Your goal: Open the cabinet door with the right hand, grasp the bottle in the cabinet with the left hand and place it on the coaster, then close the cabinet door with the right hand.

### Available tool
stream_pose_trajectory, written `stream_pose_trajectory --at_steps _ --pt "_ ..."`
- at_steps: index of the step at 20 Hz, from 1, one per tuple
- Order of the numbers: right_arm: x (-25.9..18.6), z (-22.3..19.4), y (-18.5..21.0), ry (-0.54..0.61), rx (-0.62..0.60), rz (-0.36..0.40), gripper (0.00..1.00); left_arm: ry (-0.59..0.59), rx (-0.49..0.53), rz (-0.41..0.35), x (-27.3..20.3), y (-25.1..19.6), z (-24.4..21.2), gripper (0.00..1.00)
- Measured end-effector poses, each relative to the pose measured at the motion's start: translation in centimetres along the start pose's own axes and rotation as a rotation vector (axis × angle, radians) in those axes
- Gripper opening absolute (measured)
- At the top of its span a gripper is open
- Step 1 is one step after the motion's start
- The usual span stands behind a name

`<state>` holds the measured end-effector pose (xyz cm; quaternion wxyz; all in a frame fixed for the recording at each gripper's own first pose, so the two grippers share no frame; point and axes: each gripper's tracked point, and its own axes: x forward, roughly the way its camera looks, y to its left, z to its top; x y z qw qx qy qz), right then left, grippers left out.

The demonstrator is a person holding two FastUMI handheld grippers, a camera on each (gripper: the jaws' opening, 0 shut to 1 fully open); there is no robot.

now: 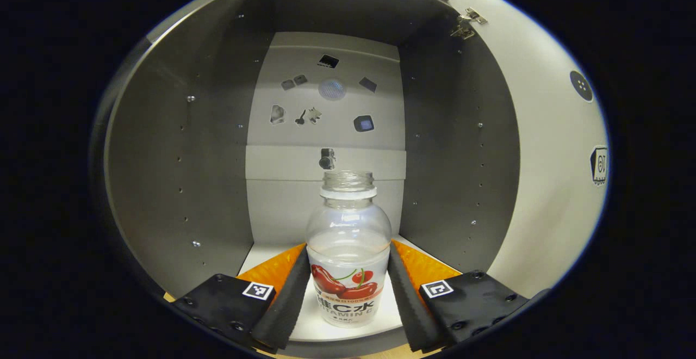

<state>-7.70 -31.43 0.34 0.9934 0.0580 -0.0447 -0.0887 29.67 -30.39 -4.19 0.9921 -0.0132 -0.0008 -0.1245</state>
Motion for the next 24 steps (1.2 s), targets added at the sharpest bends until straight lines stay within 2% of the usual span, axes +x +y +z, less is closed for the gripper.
stream_pose_trajectory --at_steps 4,5,7,8,9,11,13,15,17,18,19,20,24 --pt "-1.6 -0.2 1.2 -0.007 0.024 0.050 0.27 -0.044 0.016 -0.010 -5.5 0.9 1.7 0.83" --pt "-1.9 -0.6 1.3 -0.001 0.021 0.055 0.38 -0.054 0.015 -0.010 -7.3 1.5 2.0 0.83" --pt "-3.3 -1.2 2.5 -0.001 0.014 0.089 0.17 -0.065 0.013 -0.012 -11.1 2.6 1.9 0.83" --pt "-3.8 -1.5 3.2 0.000 0.014 0.113 0.38 -0.077 0.015 -0.009 -13.0 3.3 1.7 0.82" --pt "-4.6 -2.2 3.9 0.004 0.015 0.137 0.34 -0.080 0.023 0.008 -14.9 4.3 1.2 0.84" --pt "-5.6 -3.9 4.5 0.025 0.023 0.174 0.38 -0.093 0.044 0.044 -18.2 6.3 -0.1 0.82" --pt "-6.2 -6.0 5.1 0.069 0.053 0.203 0.51 -0.065 0.039 0.068 -20.9 7.7 -2.6 0.83" --pt "-6.7 -7.7 5.5 0.099 0.062 0.217 0.58 -0.027 0.023 0.098 -22.9 9.1 -5.5 0.84" --pt "-7.2 -8.8 5.9 0.107 0.062 0.225 0.61 -0.017 0.024 0.132 -24.5 10.7 -8.3 0.84" --pt "-7.3 -9.6 6.0 0.118 0.070 0.228 0.55 -0.002 0.021 0.147 -25.3 11.2 -10.3 0.82" --pt "-7.4 -10.5 6.1 0.136 0.084 0.233 0.56 0.007 0.018 0.153 -26.0 11.7 -12.1 0.84" --pt "-7.6 -11.6 6.3 0.151 0.096 0.238 0.63 0.021 0.016 0.167 -26.6 12.0 -14.0 0.84" --pt "-7.8 -15.7 5.8 0.233 0.112 0.227 0.63 0.063 0.000 0.195 -28.3 13.0 -21.5 0.84"
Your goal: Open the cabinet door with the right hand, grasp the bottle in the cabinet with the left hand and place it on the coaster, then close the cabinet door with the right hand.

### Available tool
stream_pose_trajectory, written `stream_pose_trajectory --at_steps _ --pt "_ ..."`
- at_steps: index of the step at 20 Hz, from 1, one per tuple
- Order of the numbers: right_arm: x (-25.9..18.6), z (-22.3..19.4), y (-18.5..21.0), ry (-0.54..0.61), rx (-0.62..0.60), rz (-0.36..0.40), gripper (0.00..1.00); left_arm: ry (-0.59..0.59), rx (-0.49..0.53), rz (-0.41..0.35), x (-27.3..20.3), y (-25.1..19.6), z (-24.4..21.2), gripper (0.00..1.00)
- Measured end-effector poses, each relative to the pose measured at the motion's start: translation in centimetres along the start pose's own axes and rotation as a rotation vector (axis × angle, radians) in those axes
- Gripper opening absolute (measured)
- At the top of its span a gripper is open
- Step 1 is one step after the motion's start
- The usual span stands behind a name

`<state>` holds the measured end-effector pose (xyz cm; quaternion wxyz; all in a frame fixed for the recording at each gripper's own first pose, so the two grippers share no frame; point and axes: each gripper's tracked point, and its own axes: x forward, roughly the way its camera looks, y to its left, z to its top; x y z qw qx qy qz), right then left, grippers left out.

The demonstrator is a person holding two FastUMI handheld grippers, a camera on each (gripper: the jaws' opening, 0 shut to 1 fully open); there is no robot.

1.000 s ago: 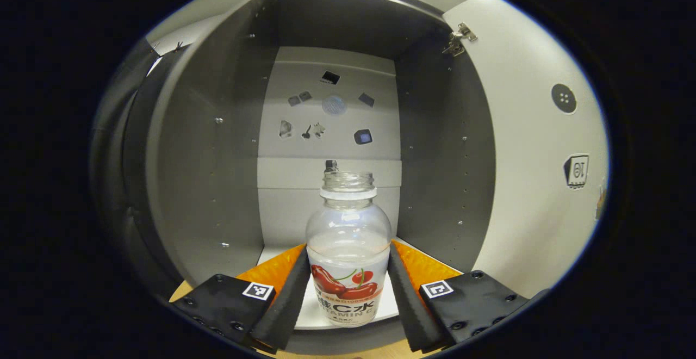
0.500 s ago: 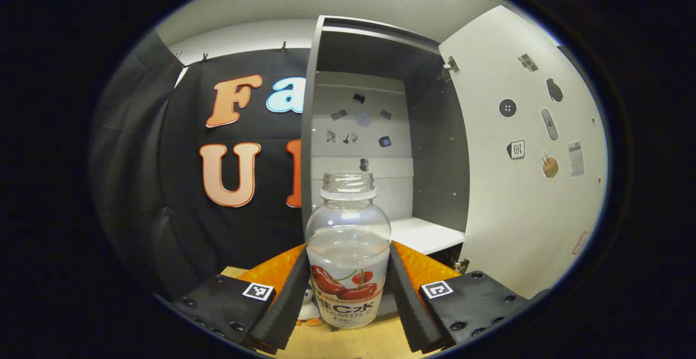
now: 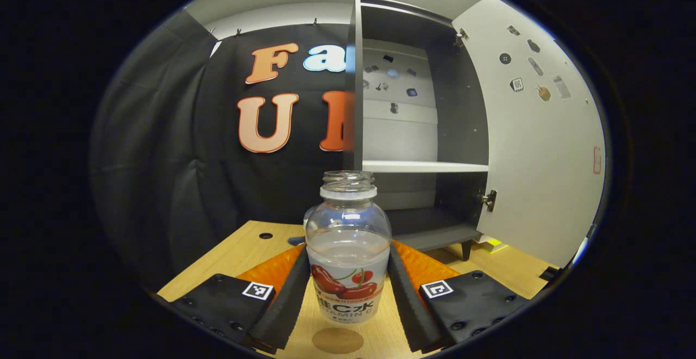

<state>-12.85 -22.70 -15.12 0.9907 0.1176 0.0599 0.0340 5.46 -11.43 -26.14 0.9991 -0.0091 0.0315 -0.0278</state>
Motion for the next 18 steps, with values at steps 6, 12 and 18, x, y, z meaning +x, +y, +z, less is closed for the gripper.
stream_pose_trajectory --at_steps 6,12,18 --pt "0.9 -3.5 -0.1 0.075 0.010 0.007 0.63 0.029 0.006 0.033 0.1 1.1 -7.4 0.84" --pt "1.5 -5.1 -0.3 0.123 0.021 -0.007 0.63 0.025 0.027 0.051 -0.2 1.4 -10.4 0.84" --pt "1.7 -6.3 0.0 0.166 0.008 -0.019 0.63 0.020 0.040 0.031 -0.6 1.1 -10.9 0.84"
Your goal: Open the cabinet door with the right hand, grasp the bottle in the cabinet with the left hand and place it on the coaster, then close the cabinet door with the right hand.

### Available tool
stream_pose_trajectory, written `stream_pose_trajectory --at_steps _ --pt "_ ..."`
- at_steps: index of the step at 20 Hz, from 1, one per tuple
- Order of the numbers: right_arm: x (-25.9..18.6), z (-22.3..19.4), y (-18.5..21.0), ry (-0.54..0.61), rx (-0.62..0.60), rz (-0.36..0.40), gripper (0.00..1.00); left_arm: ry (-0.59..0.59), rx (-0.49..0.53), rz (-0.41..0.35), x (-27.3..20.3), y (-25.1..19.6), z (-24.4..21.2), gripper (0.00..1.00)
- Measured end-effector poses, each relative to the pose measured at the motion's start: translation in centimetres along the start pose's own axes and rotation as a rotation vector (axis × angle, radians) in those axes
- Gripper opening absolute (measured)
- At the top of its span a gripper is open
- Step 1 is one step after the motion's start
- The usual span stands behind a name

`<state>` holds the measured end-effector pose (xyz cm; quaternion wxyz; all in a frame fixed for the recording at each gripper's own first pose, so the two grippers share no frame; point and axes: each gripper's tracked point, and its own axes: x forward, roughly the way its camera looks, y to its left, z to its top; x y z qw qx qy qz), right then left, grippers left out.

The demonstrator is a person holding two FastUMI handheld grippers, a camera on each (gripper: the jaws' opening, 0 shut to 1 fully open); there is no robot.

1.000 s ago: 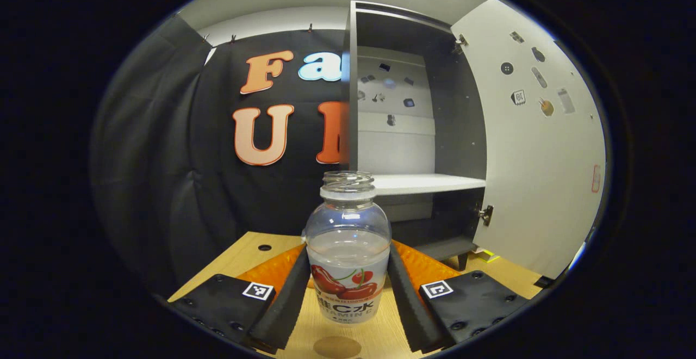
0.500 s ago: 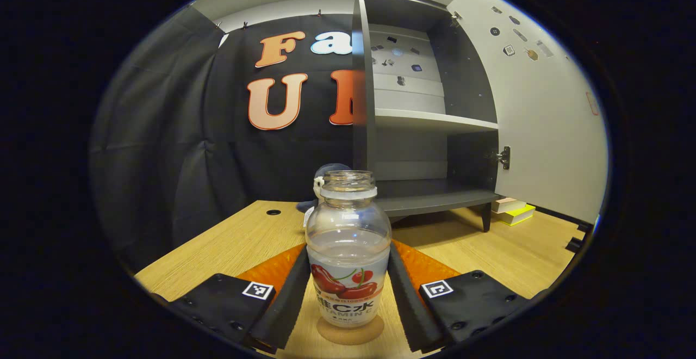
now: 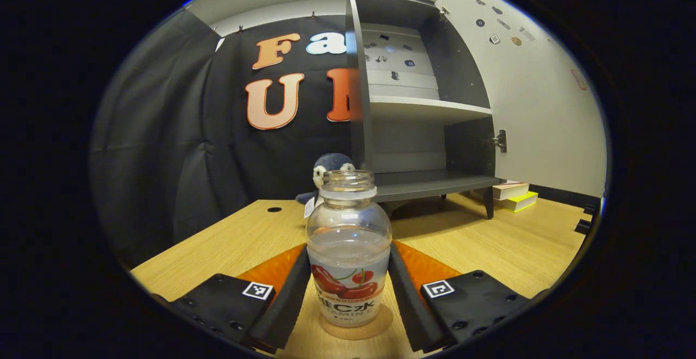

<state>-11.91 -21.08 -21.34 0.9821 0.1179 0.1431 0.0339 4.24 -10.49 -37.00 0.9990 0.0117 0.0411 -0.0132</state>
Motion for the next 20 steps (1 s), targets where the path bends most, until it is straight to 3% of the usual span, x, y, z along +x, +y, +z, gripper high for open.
stream_pose_trajectory --at_steps 20 --pt "0.7 -0.6 -0.2 0.035 0.030 0.005 0.63 0.048 -0.037 0.029 -1.5 0.2 0.0 0.89"
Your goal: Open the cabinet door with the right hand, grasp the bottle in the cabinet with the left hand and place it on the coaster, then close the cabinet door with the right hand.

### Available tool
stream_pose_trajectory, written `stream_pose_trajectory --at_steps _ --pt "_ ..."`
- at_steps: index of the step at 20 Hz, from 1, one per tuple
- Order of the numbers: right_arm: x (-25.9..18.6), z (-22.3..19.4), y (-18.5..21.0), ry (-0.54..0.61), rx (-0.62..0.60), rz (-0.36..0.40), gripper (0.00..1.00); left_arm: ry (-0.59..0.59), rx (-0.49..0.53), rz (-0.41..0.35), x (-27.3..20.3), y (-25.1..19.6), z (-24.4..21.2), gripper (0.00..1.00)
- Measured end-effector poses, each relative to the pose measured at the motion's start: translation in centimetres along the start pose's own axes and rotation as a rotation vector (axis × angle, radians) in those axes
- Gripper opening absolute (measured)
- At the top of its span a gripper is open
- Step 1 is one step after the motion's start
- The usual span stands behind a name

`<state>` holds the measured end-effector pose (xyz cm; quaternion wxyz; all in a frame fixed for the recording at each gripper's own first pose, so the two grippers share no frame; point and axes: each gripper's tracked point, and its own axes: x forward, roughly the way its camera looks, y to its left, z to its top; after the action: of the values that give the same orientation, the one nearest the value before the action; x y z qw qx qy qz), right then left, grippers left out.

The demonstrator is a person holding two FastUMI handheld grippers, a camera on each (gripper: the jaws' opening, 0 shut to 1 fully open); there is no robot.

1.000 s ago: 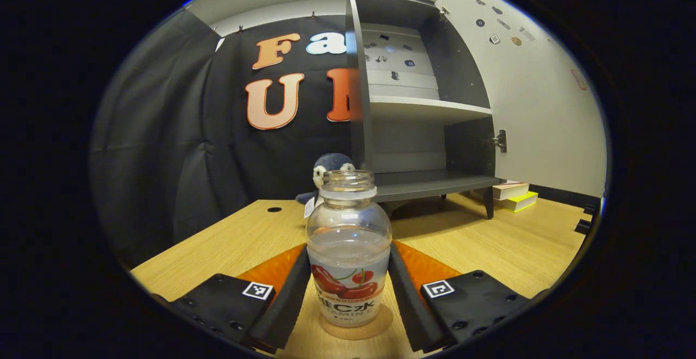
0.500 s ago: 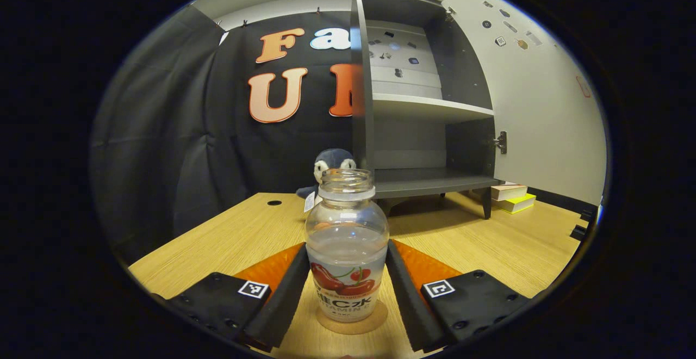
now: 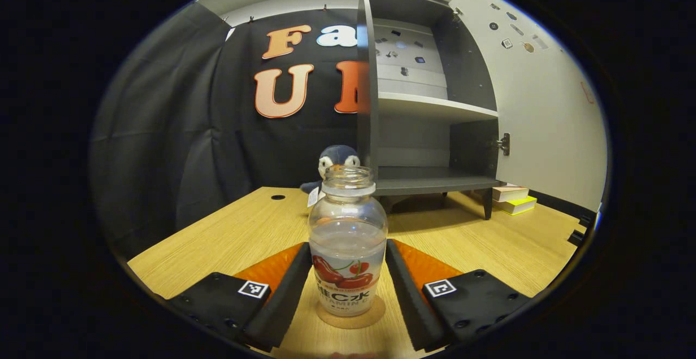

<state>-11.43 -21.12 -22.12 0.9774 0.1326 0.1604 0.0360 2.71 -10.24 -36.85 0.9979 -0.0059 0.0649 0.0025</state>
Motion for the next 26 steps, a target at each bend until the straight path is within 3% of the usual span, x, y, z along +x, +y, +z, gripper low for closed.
stream_pose_trajectory --at_steps 13,21,22,23,26 --pt "-1.4 3.2 0.2 -0.074 -0.005 0.015 0.63 -0.046 0.024 0.019 -3.5 0.1 5.8 0.94" --pt "-5.0 9.6 -0.7 -0.206 -0.044 -0.018 0.64 -0.072 0.005 -0.015 -5.6 -2.3 16.3 0.94" --pt "-5.4 10.5 -0.8 -0.227 -0.052 -0.029 0.58 -0.076 -0.008 -0.022 -5.8 -2.7 17.7 0.94" --pt "-5.8 11.4 -1.3 -0.241 -0.066 -0.038 0.64 -0.078 -0.021 -0.035 -6.0 -3.2 19.3 0.94" --pt "-7.1 14.4 -2.7 -0.297 -0.087 -0.059 0.65 -0.129 -0.027 -0.051 -7.0 -4.4 24.3 0.94"
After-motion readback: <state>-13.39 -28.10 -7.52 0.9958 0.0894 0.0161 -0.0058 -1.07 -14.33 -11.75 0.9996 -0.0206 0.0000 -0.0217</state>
